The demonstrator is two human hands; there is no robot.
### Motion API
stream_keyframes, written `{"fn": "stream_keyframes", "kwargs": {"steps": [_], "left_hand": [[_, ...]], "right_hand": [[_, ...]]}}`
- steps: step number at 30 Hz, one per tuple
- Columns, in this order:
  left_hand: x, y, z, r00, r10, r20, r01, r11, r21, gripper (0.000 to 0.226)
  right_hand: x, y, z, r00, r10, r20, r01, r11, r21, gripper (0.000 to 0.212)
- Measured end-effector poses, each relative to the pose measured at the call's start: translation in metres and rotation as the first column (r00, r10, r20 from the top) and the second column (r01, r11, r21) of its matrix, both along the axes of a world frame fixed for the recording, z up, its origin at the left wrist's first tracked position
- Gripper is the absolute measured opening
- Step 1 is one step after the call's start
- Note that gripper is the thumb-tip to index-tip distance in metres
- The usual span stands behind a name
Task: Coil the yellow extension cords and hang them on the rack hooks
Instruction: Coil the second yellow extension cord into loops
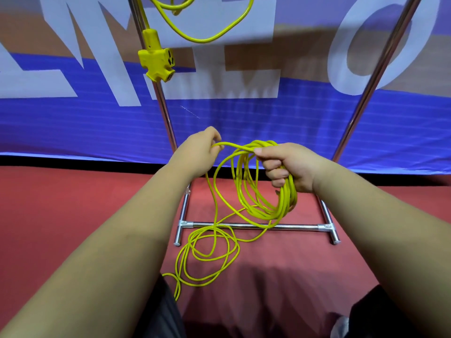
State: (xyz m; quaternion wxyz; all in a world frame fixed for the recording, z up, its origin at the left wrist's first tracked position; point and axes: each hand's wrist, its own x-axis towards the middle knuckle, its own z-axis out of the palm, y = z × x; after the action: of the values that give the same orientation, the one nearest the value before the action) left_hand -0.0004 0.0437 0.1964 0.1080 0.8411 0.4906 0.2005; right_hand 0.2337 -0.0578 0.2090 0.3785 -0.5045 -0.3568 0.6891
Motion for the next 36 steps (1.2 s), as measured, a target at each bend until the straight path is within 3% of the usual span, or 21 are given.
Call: {"fn": "stream_keyframes", "kwargs": {"steps": [3,7,11,15,19,24,28,31,36], "left_hand": [[-0.007,0.003,-0.011,0.996,0.050,-0.079,-0.055,0.996,-0.064,0.006],[-0.027,0.017,-0.025,0.978,0.149,-0.146,-0.180,0.955,-0.234,0.014],[-0.043,0.025,-0.040,0.915,0.207,-0.347,-0.309,0.911,-0.272,0.020],[-0.053,0.025,-0.050,0.820,0.152,-0.552,-0.378,0.868,-0.322,0.025],[-0.053,0.024,-0.058,0.782,0.122,-0.612,-0.394,0.856,-0.333,0.028],[-0.041,0.025,-0.053,0.817,0.155,-0.555,-0.380,0.869,-0.316,0.030],[-0.037,0.028,-0.050,0.899,0.326,-0.292,-0.399,0.886,-0.237,0.028],[-0.031,0.025,-0.043,0.935,0.325,-0.143,-0.347,0.921,-0.179,0.020],[-0.023,0.019,-0.032,0.962,0.223,-0.158,-0.239,0.967,-0.091,0.015]], "right_hand": [[0.002,0.002,0.005,0.999,-0.048,-0.026,0.049,0.998,0.030,0.026],[0.011,0.004,0.011,0.978,-0.147,-0.148,0.155,0.987,0.041,0.025],[0.020,0.004,0.013,0.937,-0.240,-0.252,0.264,0.962,0.064,0.025],[0.033,0.005,0.017,0.838,-0.388,-0.384,0.440,0.896,0.056,0.024],[0.044,0.006,0.015,0.767,-0.485,-0.421,0.550,0.834,0.040,0.025],[0.049,0.009,0.010,0.766,-0.514,-0.387,0.569,0.822,0.033,0.023],[0.048,0.012,0.005,0.780,-0.523,-0.343,0.564,0.826,0.022,0.024],[0.045,0.014,0.004,0.792,-0.504,-0.345,0.544,0.839,0.021,0.023],[0.038,0.015,0.003,0.820,-0.485,-0.304,0.522,0.852,0.049,0.023]]}}
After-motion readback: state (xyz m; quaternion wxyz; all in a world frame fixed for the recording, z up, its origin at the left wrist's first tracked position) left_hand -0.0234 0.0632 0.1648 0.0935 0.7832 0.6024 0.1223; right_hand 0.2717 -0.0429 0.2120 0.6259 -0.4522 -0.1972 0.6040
